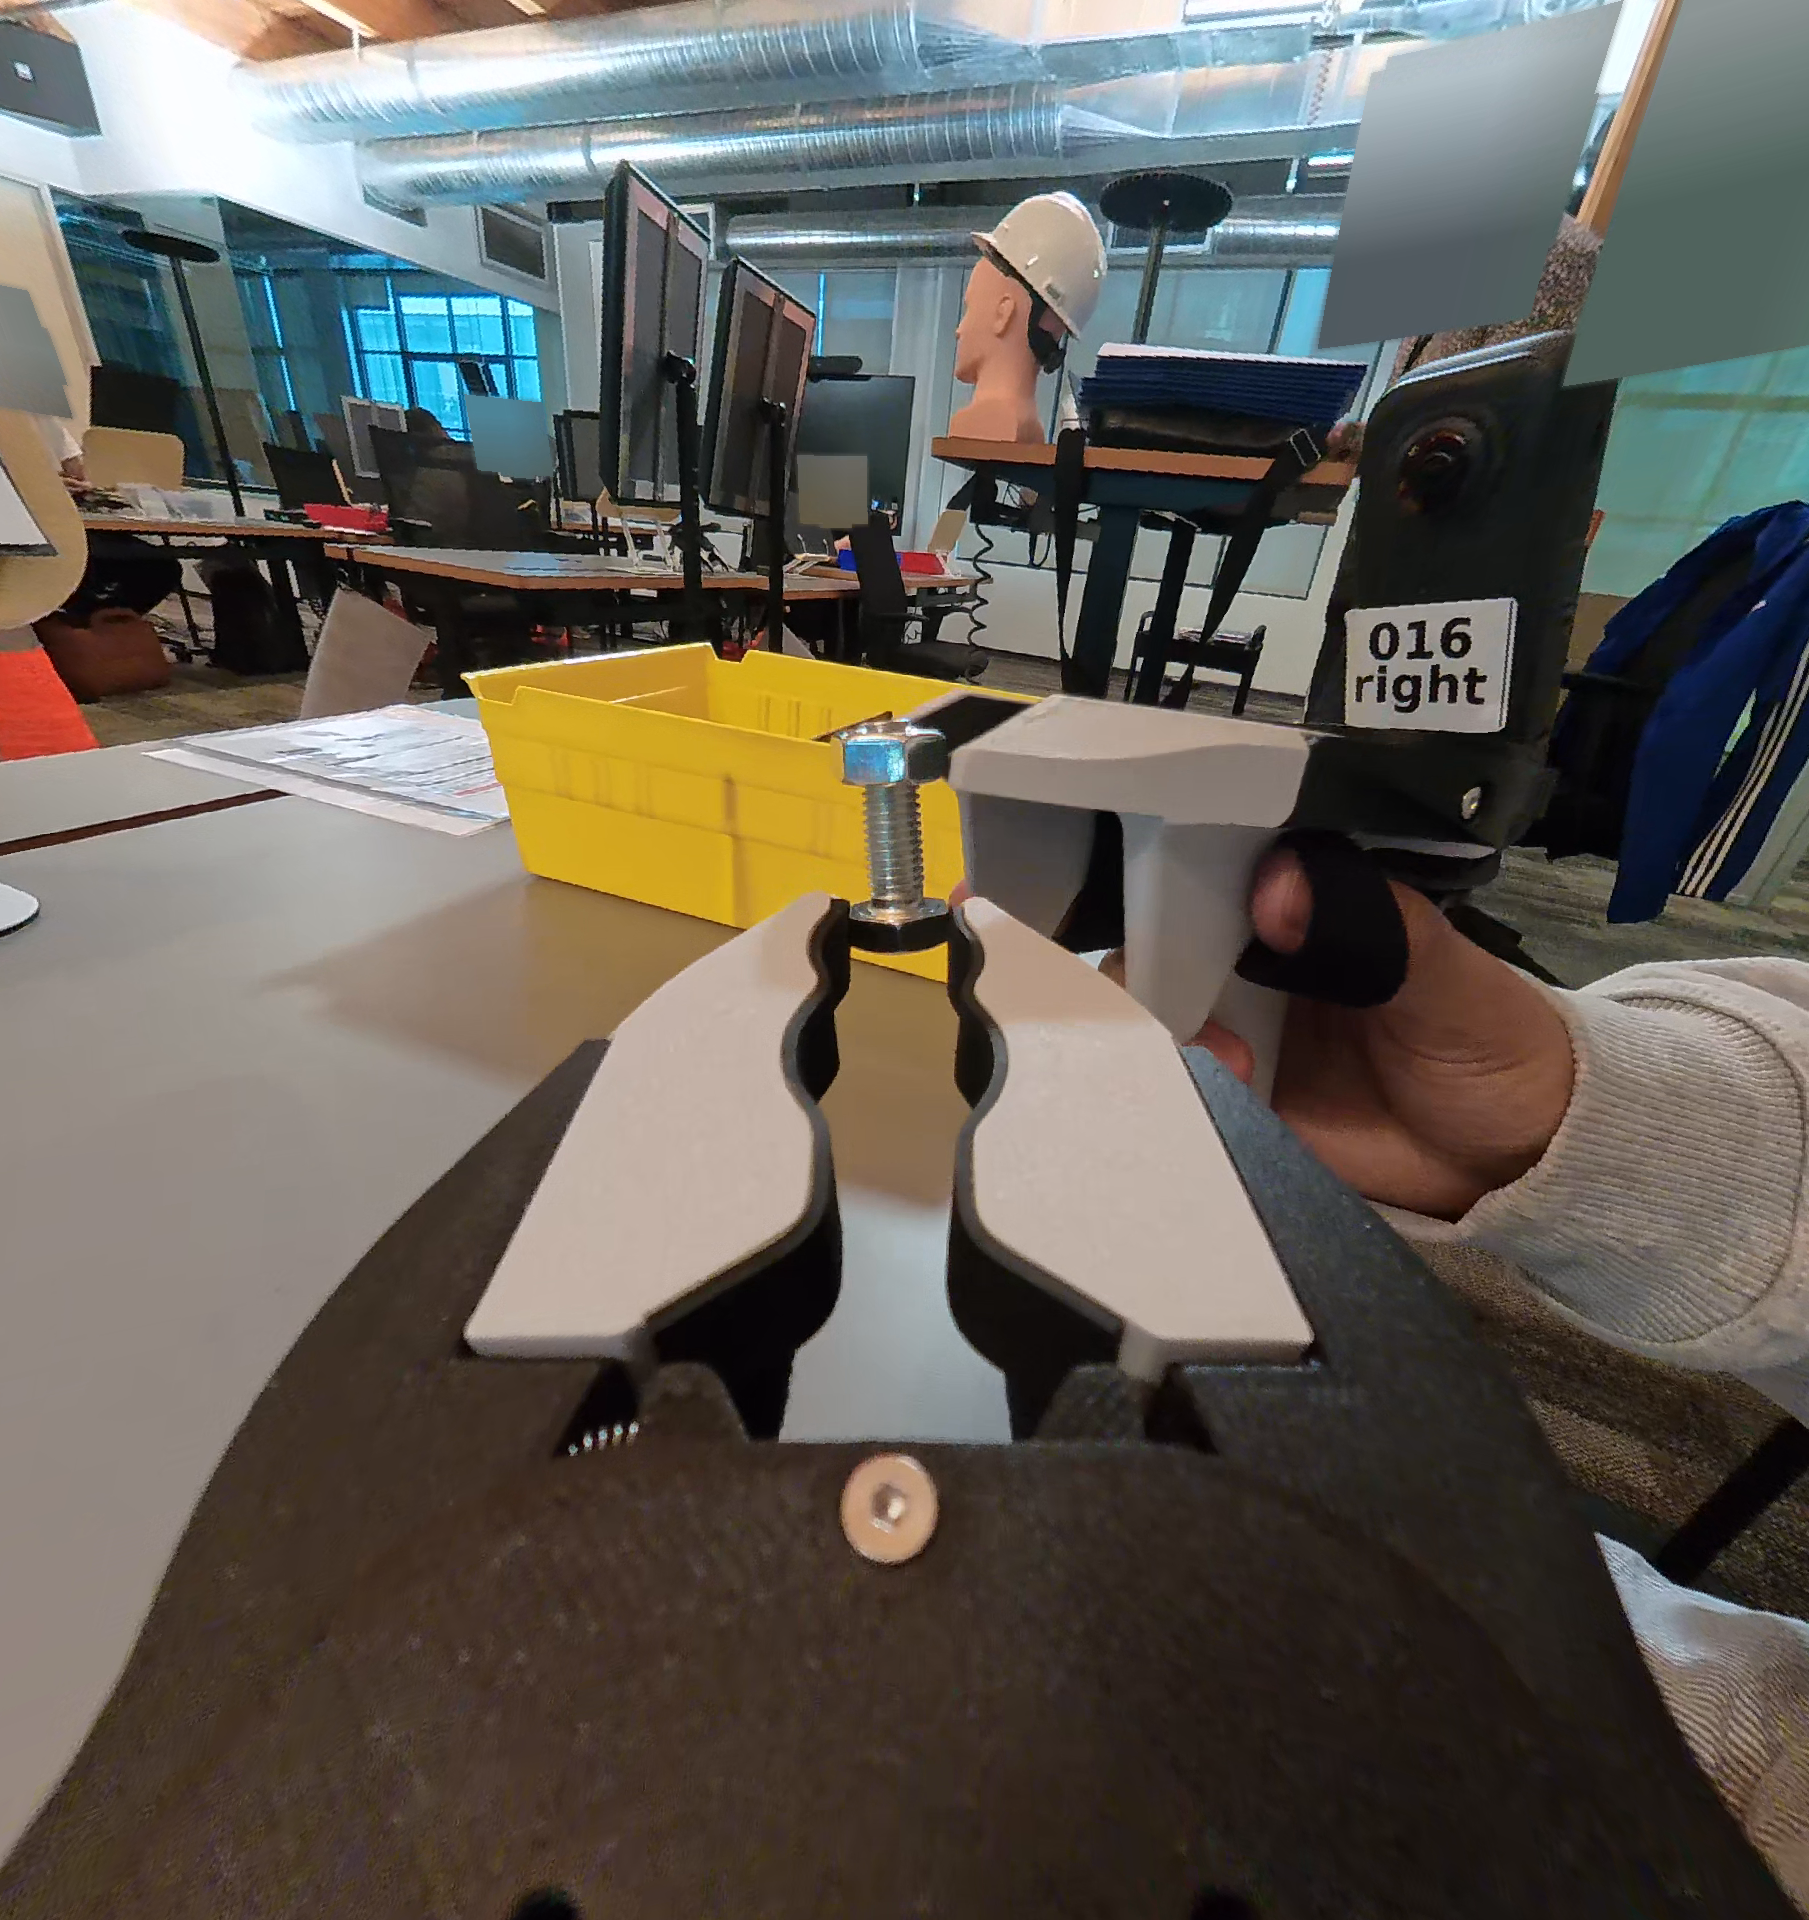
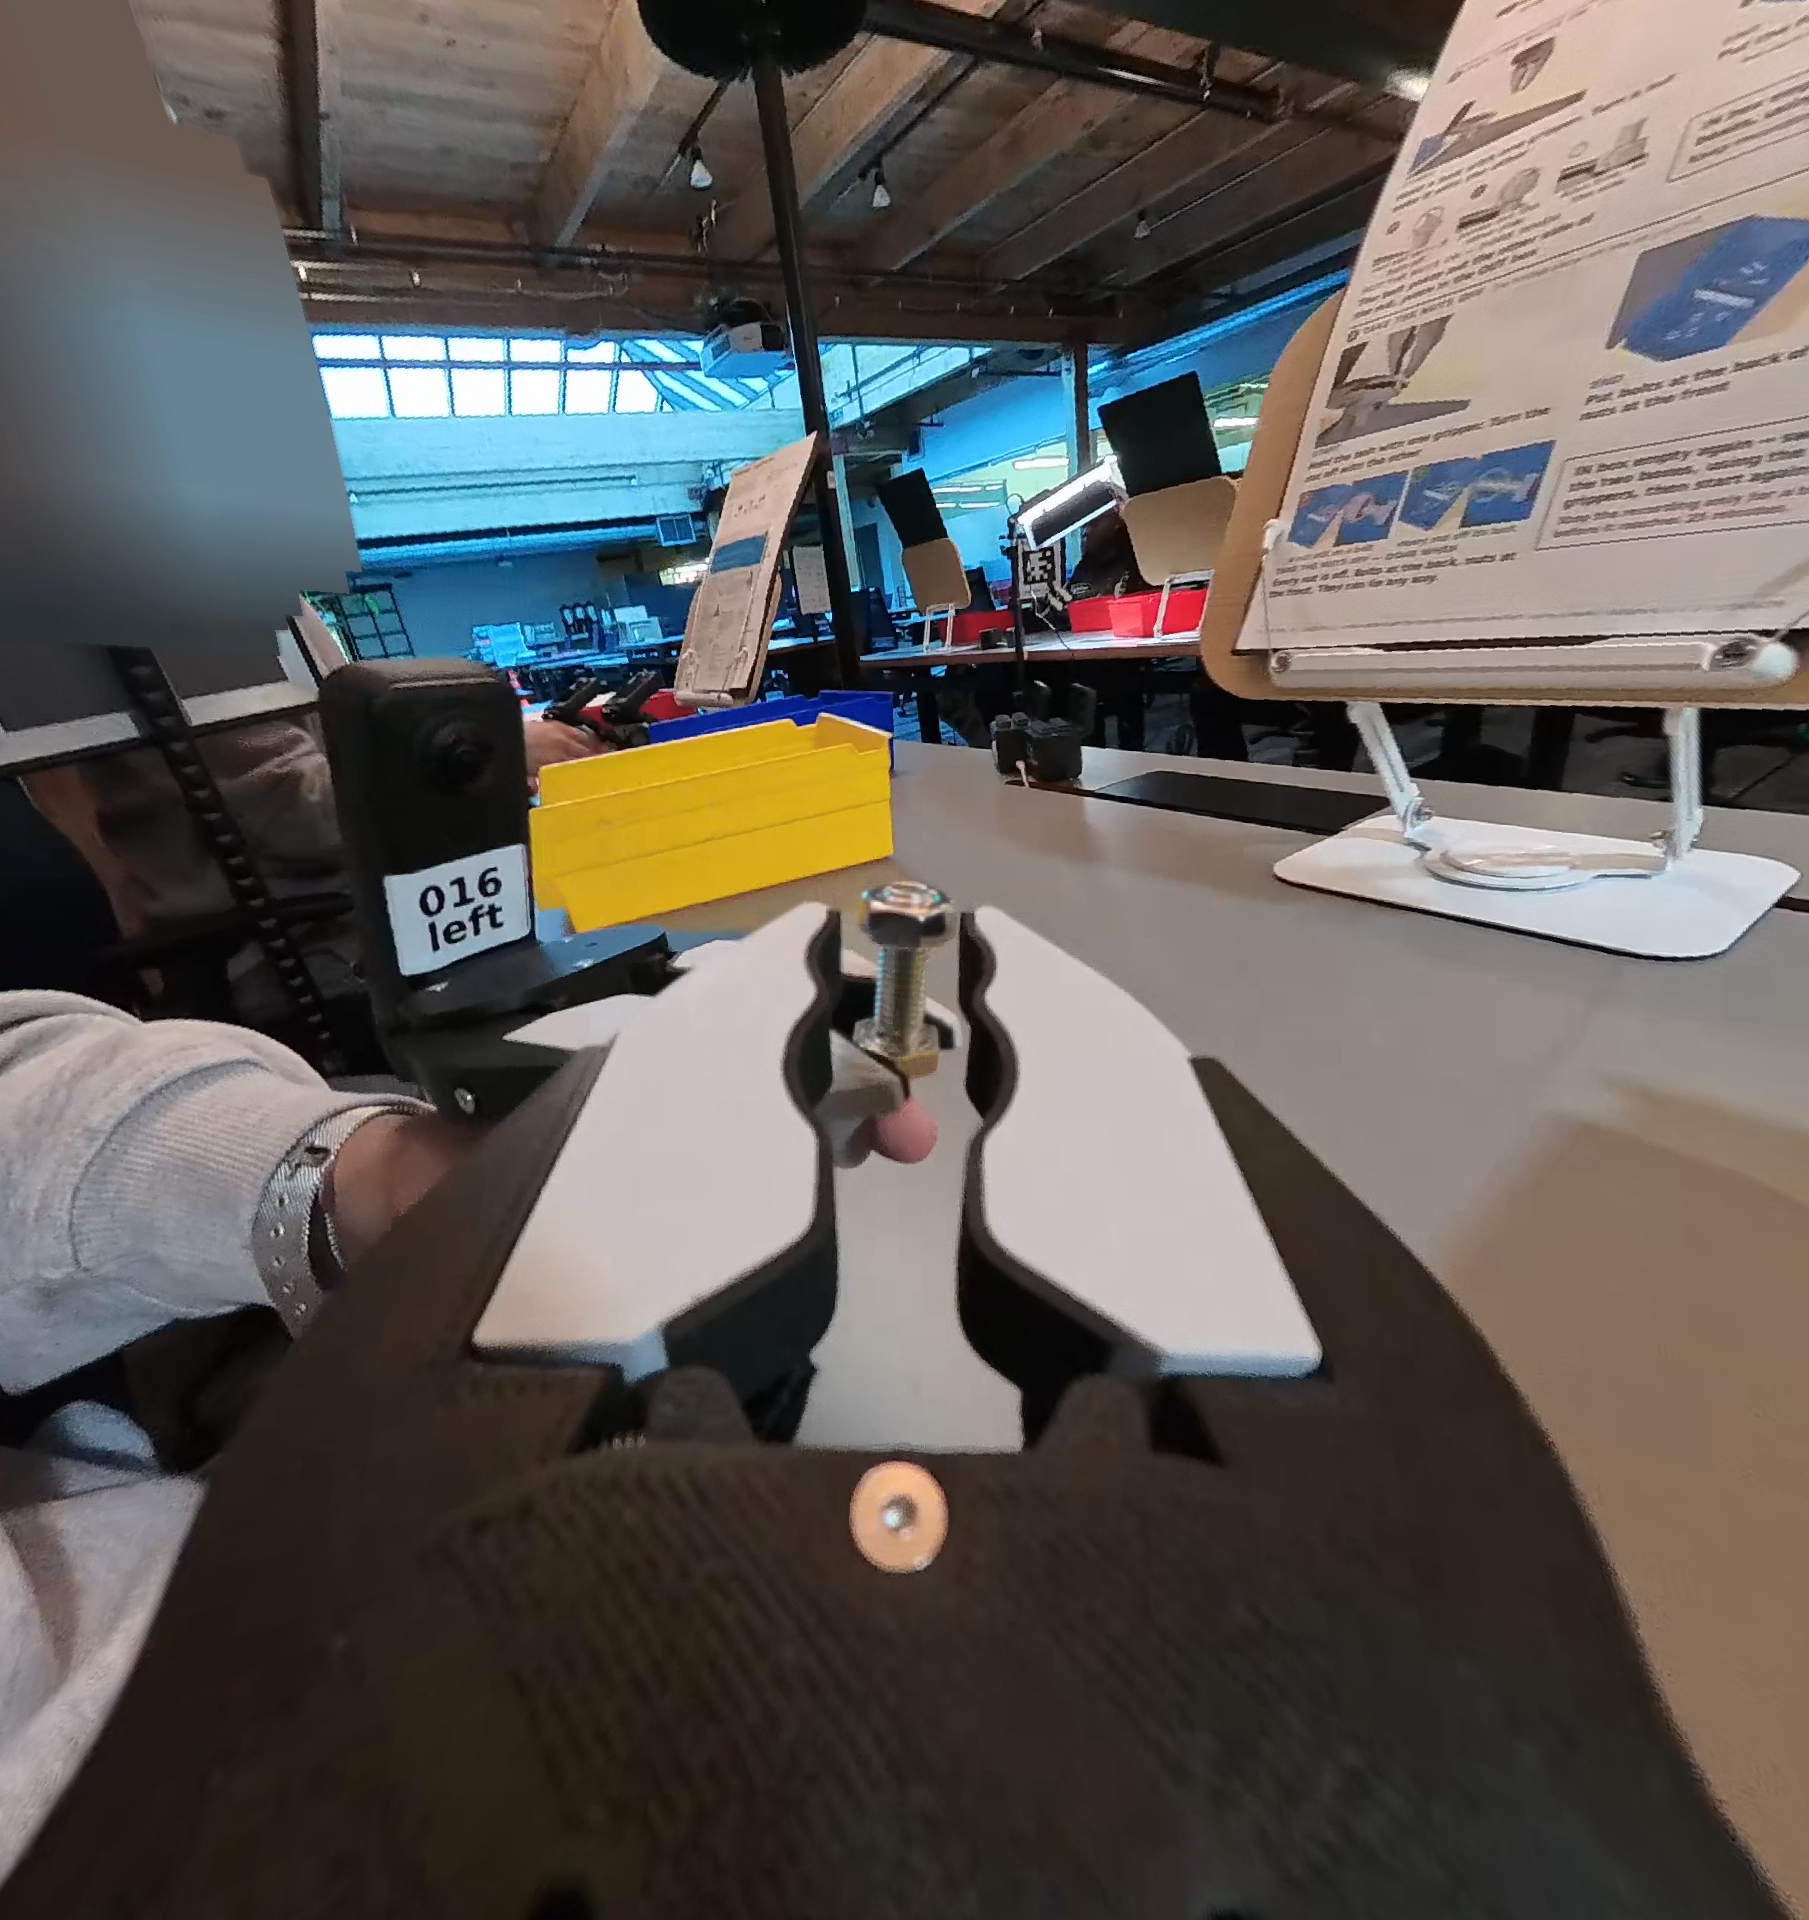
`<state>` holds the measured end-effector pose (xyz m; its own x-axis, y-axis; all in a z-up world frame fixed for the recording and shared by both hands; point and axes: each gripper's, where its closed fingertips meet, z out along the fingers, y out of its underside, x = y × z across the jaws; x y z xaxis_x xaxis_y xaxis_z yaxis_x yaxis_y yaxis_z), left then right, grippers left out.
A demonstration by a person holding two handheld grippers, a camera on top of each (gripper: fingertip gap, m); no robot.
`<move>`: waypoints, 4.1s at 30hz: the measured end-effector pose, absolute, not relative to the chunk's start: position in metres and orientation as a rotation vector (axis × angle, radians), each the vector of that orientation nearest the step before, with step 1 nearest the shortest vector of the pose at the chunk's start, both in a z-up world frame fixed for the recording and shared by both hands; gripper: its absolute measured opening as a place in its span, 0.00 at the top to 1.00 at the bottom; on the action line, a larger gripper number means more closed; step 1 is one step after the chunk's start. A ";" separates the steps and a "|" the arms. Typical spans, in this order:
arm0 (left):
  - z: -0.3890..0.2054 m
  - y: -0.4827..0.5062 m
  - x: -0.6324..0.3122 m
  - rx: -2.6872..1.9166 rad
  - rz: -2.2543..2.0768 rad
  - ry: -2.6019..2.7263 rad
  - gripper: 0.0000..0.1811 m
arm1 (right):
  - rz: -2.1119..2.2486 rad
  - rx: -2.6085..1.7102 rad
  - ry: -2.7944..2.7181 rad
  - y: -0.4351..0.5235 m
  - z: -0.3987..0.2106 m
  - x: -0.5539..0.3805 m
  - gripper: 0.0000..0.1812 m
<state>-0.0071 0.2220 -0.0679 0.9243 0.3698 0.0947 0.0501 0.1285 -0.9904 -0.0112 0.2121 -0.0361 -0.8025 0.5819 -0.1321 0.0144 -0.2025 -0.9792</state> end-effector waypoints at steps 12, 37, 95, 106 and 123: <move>-0.068 0.220 -0.010 -1.418 0.218 -0.379 0.90 | 2.132 -0.837 -1.615 0.229 -0.036 -0.021 0.89; -0.067 0.222 -0.008 -1.418 0.209 -0.376 0.90 | 2.084 -0.744 -1.683 0.213 -0.038 -0.014 0.88; -0.066 0.222 -0.007 -1.412 0.209 -0.369 0.90 | 2.161 -0.888 -1.613 0.229 -0.039 -0.024 0.89; -0.066 0.221 -0.007 -1.406 0.205 -0.372 0.90 | 2.147 -0.806 -1.644 0.219 -0.037 -0.017 0.87; -0.064 0.220 -0.006 -1.394 0.199 -0.366 0.90 | 2.125 -0.790 -1.646 0.219 -0.036 -0.016 0.88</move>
